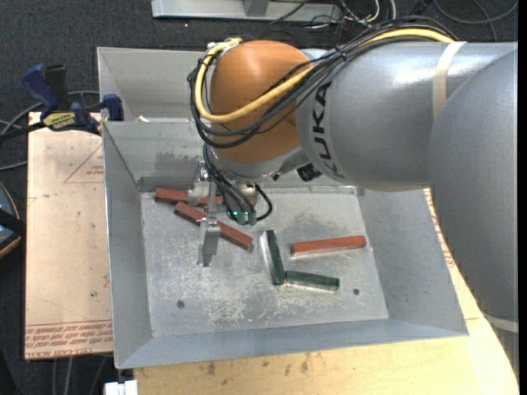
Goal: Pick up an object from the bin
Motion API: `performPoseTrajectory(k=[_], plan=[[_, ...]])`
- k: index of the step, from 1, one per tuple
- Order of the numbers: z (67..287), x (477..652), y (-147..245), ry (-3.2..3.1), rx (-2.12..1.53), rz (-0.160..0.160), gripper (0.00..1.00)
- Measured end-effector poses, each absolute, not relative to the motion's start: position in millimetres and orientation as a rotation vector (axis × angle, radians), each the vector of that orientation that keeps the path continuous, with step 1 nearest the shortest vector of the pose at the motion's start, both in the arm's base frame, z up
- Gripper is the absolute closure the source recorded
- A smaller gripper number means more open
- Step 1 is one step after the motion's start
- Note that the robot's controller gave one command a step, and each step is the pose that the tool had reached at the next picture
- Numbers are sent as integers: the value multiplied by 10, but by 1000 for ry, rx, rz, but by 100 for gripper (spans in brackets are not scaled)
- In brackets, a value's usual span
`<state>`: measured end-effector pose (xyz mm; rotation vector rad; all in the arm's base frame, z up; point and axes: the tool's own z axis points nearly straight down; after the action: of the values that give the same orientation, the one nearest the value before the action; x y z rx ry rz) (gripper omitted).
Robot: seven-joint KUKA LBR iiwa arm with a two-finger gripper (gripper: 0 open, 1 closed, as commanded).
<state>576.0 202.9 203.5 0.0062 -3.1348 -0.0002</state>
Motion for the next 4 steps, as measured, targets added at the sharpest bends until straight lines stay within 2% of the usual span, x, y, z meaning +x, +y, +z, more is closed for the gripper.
performPoseTrajectory(k=[1,2,3,4], plan=[[2080,5779,2019,-3142,1,-2,0],[1663,5943,1652,-3149,-57,-7,0],[1213,6068,1363,-3139,-182,0,0],[767,6130,1410,-3162,57,-10,100]])
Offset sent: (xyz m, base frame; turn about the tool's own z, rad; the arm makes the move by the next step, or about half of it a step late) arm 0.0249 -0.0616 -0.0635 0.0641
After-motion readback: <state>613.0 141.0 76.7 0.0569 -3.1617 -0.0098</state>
